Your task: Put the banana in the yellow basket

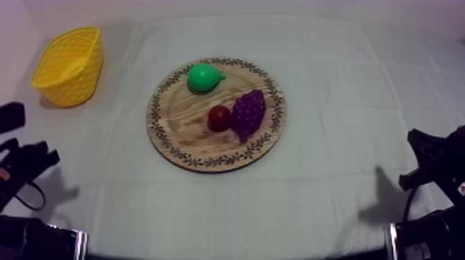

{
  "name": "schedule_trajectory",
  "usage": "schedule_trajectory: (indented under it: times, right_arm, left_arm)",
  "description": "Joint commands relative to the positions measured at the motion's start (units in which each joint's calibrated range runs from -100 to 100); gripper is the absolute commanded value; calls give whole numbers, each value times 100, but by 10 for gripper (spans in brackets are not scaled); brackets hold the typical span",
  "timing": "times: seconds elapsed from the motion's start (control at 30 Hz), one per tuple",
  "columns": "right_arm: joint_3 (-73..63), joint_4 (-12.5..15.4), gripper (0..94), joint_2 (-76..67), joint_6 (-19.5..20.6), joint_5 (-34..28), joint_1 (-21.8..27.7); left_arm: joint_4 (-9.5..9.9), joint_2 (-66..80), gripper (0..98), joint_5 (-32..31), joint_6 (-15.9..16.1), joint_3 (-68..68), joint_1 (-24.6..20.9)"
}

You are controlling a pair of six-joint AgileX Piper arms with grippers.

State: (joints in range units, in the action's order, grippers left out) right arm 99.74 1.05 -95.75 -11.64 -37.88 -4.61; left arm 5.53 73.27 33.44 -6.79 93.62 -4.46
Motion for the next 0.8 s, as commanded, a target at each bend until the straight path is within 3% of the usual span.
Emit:
schedule_trajectory:
  times: [0.0,0.17,0.5,0.77]
  right_arm:
    - [4,0,4,-1,-1,-2,2]
    - [4,0,4,-1,-1,-2,2]
    - [4,0,4,-1,-1,-2,2]
    - [4,0,4,-1,-2,-2,2]
  left_arm:
    - [-135,728,0,127,515,273,8]
    - [-280,1396,0,319,747,353,36]
    - [-316,2499,1,92,-344,519,191]
    - [-321,2639,1,-38,-384,600,175]
